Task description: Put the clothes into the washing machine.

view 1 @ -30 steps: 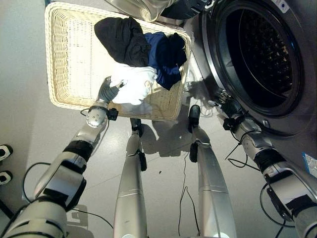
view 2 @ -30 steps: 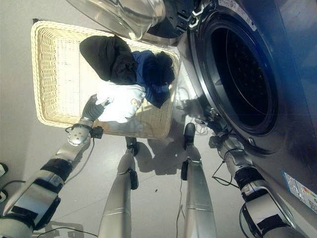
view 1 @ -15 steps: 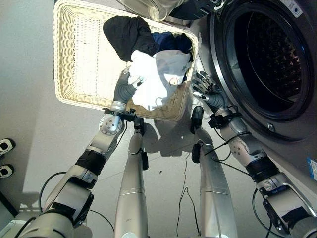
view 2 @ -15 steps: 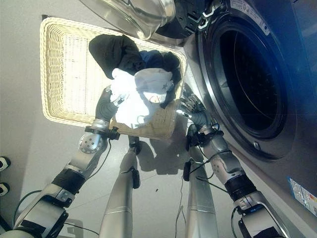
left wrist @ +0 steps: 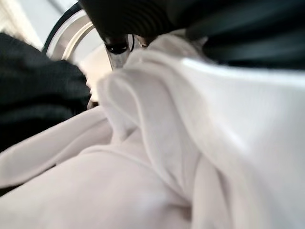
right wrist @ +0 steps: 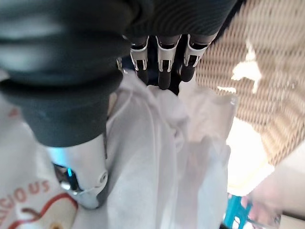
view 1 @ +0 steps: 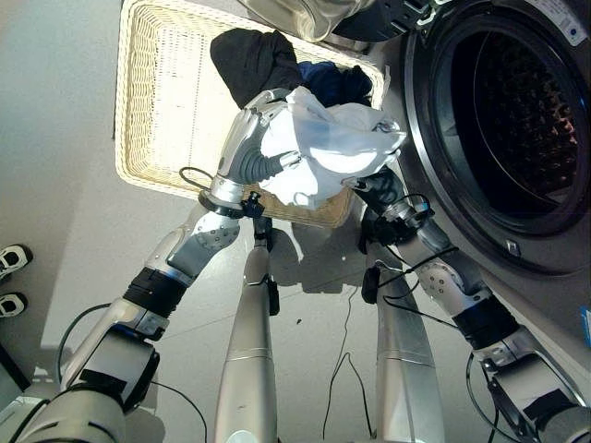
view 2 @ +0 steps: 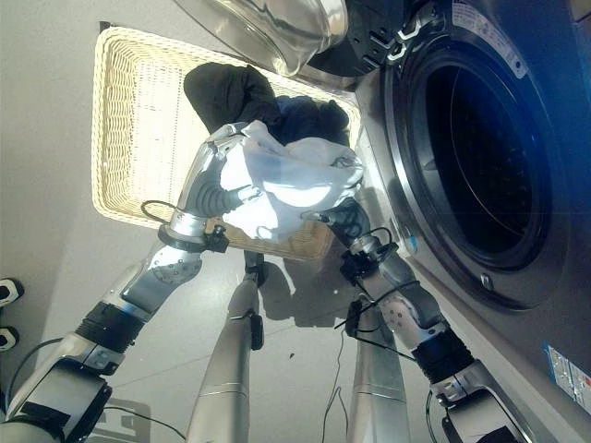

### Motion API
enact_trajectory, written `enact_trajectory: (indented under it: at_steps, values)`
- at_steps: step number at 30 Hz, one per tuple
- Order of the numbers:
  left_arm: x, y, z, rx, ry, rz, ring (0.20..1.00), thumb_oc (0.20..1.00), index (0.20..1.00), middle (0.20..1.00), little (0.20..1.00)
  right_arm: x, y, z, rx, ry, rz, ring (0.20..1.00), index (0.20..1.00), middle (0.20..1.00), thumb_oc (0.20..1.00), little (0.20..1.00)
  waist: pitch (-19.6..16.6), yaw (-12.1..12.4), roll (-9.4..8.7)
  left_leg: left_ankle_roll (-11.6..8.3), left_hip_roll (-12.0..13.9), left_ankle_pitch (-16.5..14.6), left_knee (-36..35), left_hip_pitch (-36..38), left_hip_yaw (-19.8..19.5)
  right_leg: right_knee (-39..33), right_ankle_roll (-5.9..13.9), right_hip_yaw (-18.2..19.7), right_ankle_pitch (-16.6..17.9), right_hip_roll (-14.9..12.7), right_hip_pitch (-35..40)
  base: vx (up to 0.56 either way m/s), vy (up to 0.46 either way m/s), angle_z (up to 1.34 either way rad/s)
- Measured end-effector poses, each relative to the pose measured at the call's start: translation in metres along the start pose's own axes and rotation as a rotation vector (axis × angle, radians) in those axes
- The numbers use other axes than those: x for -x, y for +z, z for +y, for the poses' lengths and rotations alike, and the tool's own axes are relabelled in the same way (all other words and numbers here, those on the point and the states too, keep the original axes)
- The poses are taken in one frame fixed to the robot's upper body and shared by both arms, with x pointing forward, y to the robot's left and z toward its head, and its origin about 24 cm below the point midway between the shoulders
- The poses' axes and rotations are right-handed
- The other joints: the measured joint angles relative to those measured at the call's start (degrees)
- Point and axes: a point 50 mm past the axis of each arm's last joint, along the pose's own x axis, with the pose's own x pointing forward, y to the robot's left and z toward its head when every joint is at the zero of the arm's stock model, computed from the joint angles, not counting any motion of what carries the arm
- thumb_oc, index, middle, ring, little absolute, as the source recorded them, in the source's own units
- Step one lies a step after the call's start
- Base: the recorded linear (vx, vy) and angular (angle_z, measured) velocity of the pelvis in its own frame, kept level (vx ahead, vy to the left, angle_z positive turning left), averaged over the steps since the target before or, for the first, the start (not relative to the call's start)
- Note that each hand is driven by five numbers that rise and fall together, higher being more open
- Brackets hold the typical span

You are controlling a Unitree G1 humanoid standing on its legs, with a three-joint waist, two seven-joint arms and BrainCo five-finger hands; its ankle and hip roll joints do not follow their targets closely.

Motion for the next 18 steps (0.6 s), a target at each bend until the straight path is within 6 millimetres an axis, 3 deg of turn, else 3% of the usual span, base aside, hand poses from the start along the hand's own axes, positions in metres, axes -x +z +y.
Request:
enact_trajectory:
  at_steps: [18]
  values:
    - [-0.01, 0.004, 0.001, -0.089, 0.037, -0.045, 0.2, 0.2, 0.2, 0.2, 0.2, -0.002, 0.009, 0.012, -0.041, 0.052, -0.047, 1.0, 1.0, 1.0, 1.0, 1.0, 0.02, 0.74, -0.04, 0.0, -0.2, -0.56, 1.93, -1.81, -0.43, 1.94, 0.17, -0.12, -0.75, -0.3, -1.64, 0.0, -0.003, 0.01]
